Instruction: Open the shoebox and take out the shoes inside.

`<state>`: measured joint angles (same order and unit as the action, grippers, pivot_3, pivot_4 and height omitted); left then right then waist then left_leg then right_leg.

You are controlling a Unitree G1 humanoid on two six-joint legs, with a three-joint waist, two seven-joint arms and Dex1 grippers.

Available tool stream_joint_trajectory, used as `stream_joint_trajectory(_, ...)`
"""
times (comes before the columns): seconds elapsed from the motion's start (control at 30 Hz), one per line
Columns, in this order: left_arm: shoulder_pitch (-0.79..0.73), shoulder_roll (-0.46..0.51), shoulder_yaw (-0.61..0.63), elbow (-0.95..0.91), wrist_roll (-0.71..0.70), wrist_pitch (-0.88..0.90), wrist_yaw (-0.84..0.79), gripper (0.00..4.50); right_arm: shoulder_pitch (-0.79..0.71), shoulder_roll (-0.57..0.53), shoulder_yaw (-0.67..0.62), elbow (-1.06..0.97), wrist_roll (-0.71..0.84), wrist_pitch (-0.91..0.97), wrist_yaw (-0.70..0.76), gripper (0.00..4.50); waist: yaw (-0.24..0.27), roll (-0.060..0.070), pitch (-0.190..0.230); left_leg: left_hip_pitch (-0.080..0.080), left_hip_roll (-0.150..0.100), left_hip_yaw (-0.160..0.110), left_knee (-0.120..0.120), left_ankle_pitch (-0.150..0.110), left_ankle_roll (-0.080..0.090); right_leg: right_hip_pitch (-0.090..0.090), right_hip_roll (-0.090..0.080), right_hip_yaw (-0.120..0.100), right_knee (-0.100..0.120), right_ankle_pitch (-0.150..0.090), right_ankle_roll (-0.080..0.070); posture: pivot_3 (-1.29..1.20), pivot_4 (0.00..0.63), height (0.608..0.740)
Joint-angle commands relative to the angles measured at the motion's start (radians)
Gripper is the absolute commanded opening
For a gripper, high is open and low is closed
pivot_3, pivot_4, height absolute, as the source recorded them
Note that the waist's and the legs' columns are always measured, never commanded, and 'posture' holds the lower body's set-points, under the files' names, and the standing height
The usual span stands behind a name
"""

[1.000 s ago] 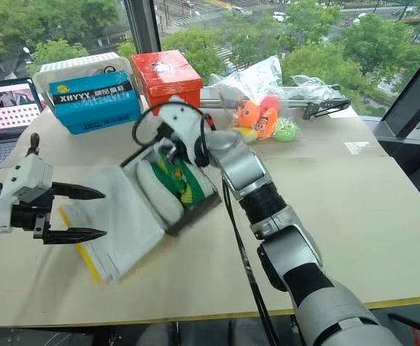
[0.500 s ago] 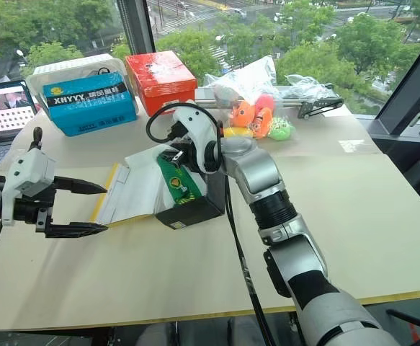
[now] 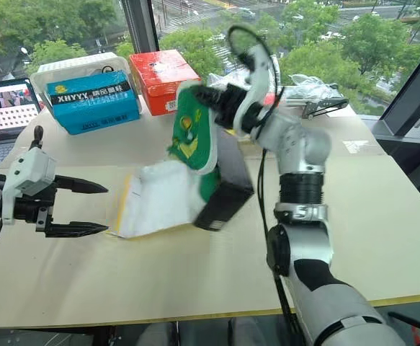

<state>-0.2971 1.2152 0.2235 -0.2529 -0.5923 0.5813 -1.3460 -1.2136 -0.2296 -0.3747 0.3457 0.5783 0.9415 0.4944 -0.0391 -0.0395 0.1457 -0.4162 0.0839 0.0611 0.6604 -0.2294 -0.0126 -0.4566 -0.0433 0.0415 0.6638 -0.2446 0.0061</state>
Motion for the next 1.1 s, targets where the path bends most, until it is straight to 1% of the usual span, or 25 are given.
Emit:
stream_joint_trajectory(0.03, -0.059, 0.005, -0.018, 0.014, -0.001, -0.015, -0.021, 4.50, -0.016, -0.120, -0.045, -0.030, 0.031, 0.043, -0.019, 0.71, 0.000, 0.000, 0.000, 0.000, 0.000, 0.000, 0.000, 0.000, 0.000, 0.000, 0.000, 0.000, 0.000, 0.000, 0.000, 0.00, 0.150, 0.740)
stream_joint_trajectory(0.1, -0.091, 0.000, -0.044, 0.031, 0.008, -0.022, -0.031, 4.50, -0.024, -0.151, -0.121, 0.001, 0.080, 0.092, -0.071, 0.71, 0.000, 0.000, 0.000, 0.000, 0.000, 0.000, 0.000, 0.000, 0.000, 0.000, 0.000, 0.000, 0.000, 0.000, 0.000, 0.00, 0.150, 0.740)
stream_joint_trajectory(0.17, -0.112, -0.005, -0.062, 0.046, 0.014, -0.027, -0.038, 4.50, -0.016, -0.164, -0.155, -0.002, 0.105, 0.111, -0.098, 0.71, -0.001, 0.000, 0.000, 0.000, 0.000, 0.000, 0.000, 0.000, 0.000, 0.000, 0.000, 0.000, 0.000, 0.000, 0.000, 0.00, 0.150, 0.740)
stream_joint_trajectory(0.27, -0.135, -0.008, -0.082, 0.063, 0.021, -0.034, -0.054, 4.50, 0.019, -0.225, -0.134, -0.044, 0.084, 0.106, -0.091, 0.71, -0.009, 0.001, 0.001, 0.001, 0.000, 0.000, 0.000, 0.000, 0.000, 0.000, 0.000, 0.002, 0.000, 0.000, 0.000, 0.00, 0.150, 0.740)
stream_joint_trajectory(0.37, -0.153, -0.010, -0.095, 0.075, 0.027, -0.038, -0.069, 4.50, 0.086, -0.365, 0.001, -0.055, -0.045, 0.053, -0.061, 0.71, -0.004, 0.002, 0.002, 0.000, -0.001, 0.000, 0.000, 0.000, 0.000, 0.000, 0.000, 0.002, 0.000, 0.000, 0.000, 0.00, 0.150, 0.740)
stream_joint_trajectory(0.47, -0.168, -0.012, -0.102, 0.076, 0.027, -0.034, -0.078, 4.50, 0.162, -0.450, 0.110, -0.062, -0.108, 0.040, -0.009, 0.71, -0.001, 0.002, 0.002, 0.000, -0.001, 0.000, 0.000, 0.000, 0.000, 0.000, 0.000, 0.003, -0.001, -0.001, 0.001, 0.00, 0.150, 0.740)
stream_joint_trajectory(0.57, -0.176, -0.010, -0.103, 0.062, 0.016, -0.021, -0.093, 4.50, 0.282, -0.517, 0.209, -0.043, -0.170, -0.005, 0.074, 0.71, -0.001, 0.002, 0.002, 0.000, -0.001, 0.000, 0.000, 0.000, 0.000, 0.000, 0.000, 0.003, 0.000, -0.001, 0.001, 0.00, 0.150, 0.740)
stream_joint_trajectory(0.6, -0.175, -0.007, -0.100, 0.052, 0.009, -0.013, -0.098, 4.50, 0.340, -0.552, 0.285, -0.016, -0.249, -0.071, 0.086, 0.71, -0.002, 0.002, 0.002, 0.000, -0.001, 0.000, 0.000, 0.000, 0.000, 0.000, 0.000, 0.003, 0.000, -0.001, 0.001, 0.00, 0.150, 0.740)
stream_joint_trajectory(0.67, -0.170, -0.003, -0.094, 0.036, -0.002, -0.001, -0.105, 4.50, 0.405, -0.588, 0.360, 0.047, -0.340, -0.161, 0.097, 1.71, -0.003, 0.002, 0.002, 0.000, -0.001, 0.000, 0.000, 0.000, 0.000, 0.000, 0.000, 0.003, 0.000, -0.001, 0.001, 0.00, 0.150, 0.740)
stream_joint_trajectory(0.7, -0.167, 0.000, -0.092, 0.031, -0.007, 0.003, -0.109, 4.50, 0.414, -0.587, 0.356, 0.079, -0.344, -0.181, 0.103, 1.93, -0.002, 0.002, 0.002, 0.000, -0.002, 0.000, 0.000, 0.000, 0.000, 0.000, 0.000, 0.004, 0.000, -0.001, 0.001, 0.00, 0.150, 0.740)
stream_joint_trajectory(0.77, -0.163, 0.003, -0.090, 0.027, -0.011, 0.007, -0.113, 4.50, 0.418, -0.585, 0.351, 0.142, -0.360, -0.230, 0.106, 2.54, -0.005, 0.004, 0.004, 0.000, -0.002, 0.000, 0.000, 0.000, 0.000, 0.000, 0.000, 0.004, 0.000, -0.001, 0.001, 0.00, 0.150, 0.740)
stream_joint_trajectory(0.83, -0.161, 0.005, -0.088, 0.025, -0.013, 0.011, -0.116, 4.50, 0.424, -0.597, 0.366, 0.212, -0.411, -0.302, 0.098, 3.40, -0.009, 0.004, 0.004, 0.002, -0.002, 0.000, 0.000, 0.000, 0.000, 0.001, 0.000, 0.006, 0.000, -0.001, 0.001, 0.00, 0.150, 0.740)
stream_joint_trajectory(0.87, -0.160, 0.007, -0.088, 0.025, -0.013, 0.012, -0.120, 4.50, 0.427, -0.613, 0.377, 0.238, -0.441, -0.339, 0.097, 3.69, -0.007, 0.004, 0.004, 0.002, -0.002, 0.000, 0.000, 0.000, 0.000, 0.001, 0.001, 0.006, 0.000, -0.001, 0.001, 0.00, 0.150, 0.740)
stream_joint_trajectory(0.9, -0.162, 0.007, -0.090, 0.026, -0.012, 0.012, -0.122, 4.50, 0.419, -0.627, 0.369, 0.256, -0.452, -0.360, 0.095, 4.09, -0.006, 0.004, 0.004, 0.002, -0.002, -0.001, 0.000, 0.000, 0.000, 0.001, 0.001, 0.005, 0.000, -0.001, 0.001, 0.00, 0.150, 0.740)
stream_joint_trajectory(0.93, -0.163, 0.008, -0.091, 0.027, -0.011, 0.012, -0.124, 4.50, 0.412, -0.636, 0.362, 0.270, -0.461, -0.376, 0.095, 4.35, -0.005, 0.004, 0.004, 0.002, -0.002, -0.001, 0.000, 0.000, 0.000, 0.001, 0.001, 0.005, 0.000, -0.001, 0.001, 0.00, 0.150, 0.740)
stream_joint_trajectory(0.97, -0.164, 0.007, -0.092, 0.028, -0.010, 0.012, -0.124, 4.50, 0.405, -0.652, 0.368, 0.276, -0.485, -0.401, 0.090, 4.48, -0.004, 0.004, 0.004, 0.002, -0.002, 0.000, 0.000, 0.000, 0.000, 0.001, 0.001, 0.005, 0.000, -0.001, 0.001, 0.00, 0.150, 0.740)
stream_joint_trajectory(1.1, -0.180, -0.001, -0.108, 0.035, -0.006, 0.010, -0.127, 4.50, 0.352, -0.719, 0.385, 0.268, -0.573, -0.461, 0.069, 4.48, -0.005, 0.005, 0.005, 0.002, -0.003, 0.000, 0.000, 0.000, 0.000, 0.001, 0.000, 0.006, 0.000, -0.001, 0.002, 0.00, 0.150, 0.740)
